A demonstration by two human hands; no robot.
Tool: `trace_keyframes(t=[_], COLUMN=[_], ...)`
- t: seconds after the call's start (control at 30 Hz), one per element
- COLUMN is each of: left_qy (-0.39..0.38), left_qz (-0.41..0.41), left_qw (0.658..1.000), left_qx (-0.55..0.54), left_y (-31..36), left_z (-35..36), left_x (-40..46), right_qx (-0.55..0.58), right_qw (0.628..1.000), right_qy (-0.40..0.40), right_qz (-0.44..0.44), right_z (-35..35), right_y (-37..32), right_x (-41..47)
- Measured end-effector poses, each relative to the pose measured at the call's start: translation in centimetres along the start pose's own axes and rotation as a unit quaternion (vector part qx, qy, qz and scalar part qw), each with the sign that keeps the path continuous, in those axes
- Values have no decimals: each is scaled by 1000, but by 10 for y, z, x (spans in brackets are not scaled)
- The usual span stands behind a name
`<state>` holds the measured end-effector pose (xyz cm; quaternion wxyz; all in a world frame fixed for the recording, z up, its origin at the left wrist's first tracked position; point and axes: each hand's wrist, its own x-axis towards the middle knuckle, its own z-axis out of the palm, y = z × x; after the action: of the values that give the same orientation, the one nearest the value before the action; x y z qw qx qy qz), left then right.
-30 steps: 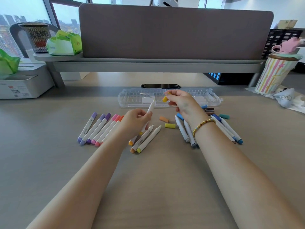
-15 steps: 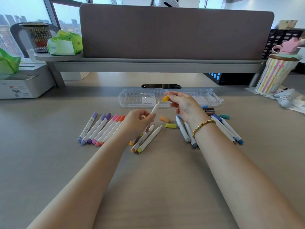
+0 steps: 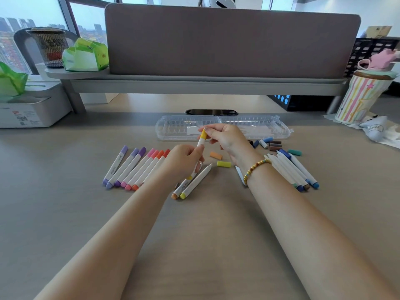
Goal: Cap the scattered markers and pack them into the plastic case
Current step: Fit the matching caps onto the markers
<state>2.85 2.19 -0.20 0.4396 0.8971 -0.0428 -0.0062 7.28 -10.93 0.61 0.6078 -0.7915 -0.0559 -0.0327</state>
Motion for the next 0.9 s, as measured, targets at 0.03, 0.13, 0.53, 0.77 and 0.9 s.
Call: trace_keyframes(t=[0.03,0.13,0.53,0.77,0.9], left_qy=[-7,-28,10,49,-19], left_qz=[0,-28,-4,28,79], left_qw=[1000,999,914,932,943], left_qx=[8,11,405,358,322], left_y=[1,1,-21,-16,-5], left_z=[0,-7,-11,-12,-9], left_x=[0,0,8,2,-4], right_qx=[-6,-44,-149,-342,-396], right_qw=[1000,999,987,931,902], right_qy=[-2,-18,30,-102,-149], right_qz=[-3,20,57,76,84], right_z=[-1,-4,-18,-38,-40], right_y=[-1,-1,6,2,-1], right_x=[0,-2,0,-2,-5])
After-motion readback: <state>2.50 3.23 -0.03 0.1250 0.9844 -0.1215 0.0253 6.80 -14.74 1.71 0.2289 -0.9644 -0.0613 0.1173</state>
